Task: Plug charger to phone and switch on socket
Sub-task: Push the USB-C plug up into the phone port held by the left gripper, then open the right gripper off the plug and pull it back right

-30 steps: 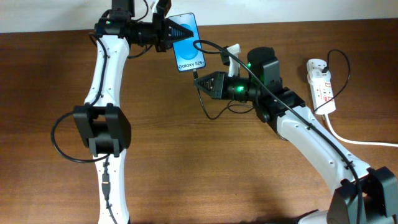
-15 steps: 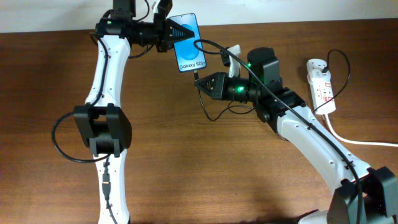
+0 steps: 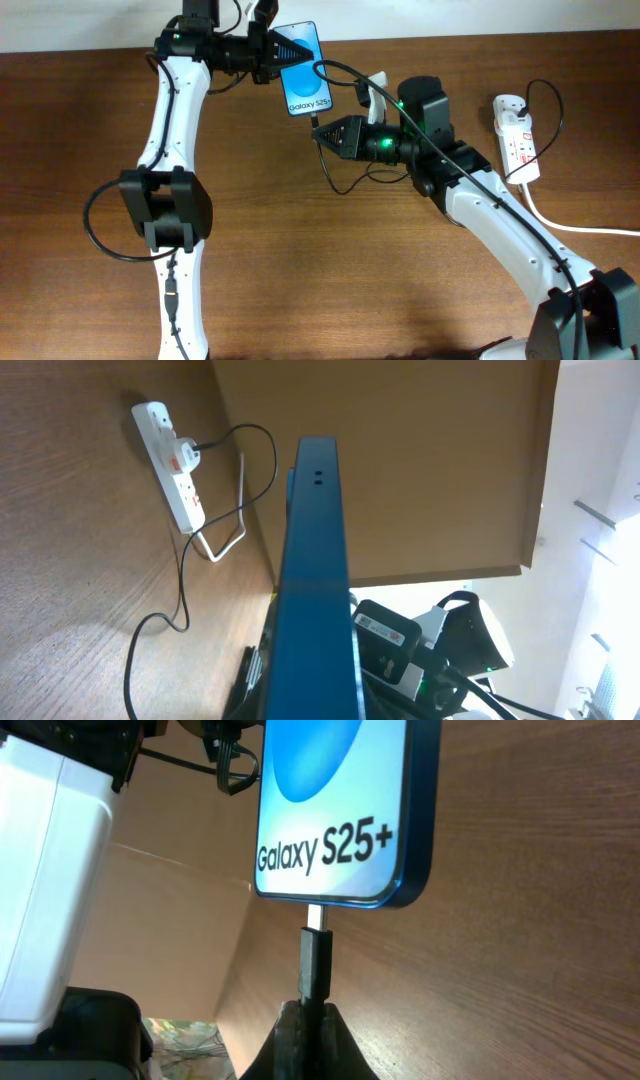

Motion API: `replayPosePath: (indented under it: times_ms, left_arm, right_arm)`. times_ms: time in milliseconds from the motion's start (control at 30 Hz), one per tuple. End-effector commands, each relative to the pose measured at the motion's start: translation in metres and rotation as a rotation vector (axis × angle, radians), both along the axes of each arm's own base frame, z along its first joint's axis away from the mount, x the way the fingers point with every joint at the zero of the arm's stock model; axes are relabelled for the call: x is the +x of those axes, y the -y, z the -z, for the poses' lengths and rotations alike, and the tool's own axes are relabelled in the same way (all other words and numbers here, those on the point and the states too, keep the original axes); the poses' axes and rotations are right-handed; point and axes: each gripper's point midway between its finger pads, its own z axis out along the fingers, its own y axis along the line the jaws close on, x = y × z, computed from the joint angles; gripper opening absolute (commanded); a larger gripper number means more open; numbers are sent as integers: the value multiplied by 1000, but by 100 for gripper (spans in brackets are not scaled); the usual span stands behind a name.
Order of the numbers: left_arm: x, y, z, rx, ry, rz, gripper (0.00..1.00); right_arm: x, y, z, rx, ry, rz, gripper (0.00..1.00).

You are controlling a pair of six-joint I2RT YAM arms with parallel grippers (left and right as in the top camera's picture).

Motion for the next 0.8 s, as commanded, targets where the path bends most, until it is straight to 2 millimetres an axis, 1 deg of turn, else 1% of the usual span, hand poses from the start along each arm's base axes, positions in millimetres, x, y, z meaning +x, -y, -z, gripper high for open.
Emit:
replayPosePath:
  times_ms: [0,333,533,700,767]
  left_arm:
    - [-9,9,-7,-40,11,48,0]
    - [-12,15,-7,-41,11,61,0]
    - [-16,23,-7,-41,11,77,0]
    - [-18,28,-7,-41,9,87,0]
    - [-19,29,-7,-42,8,89,0]
  right_arm:
    - [1,3,-9,10,29,9,4]
    - [2,3,-10,10,30,10,4]
    - [6,3,-17,28,53,23,4]
    - [8,4,-18,28,62,28,4]
    - [11,8,-20,32,72,39,4]
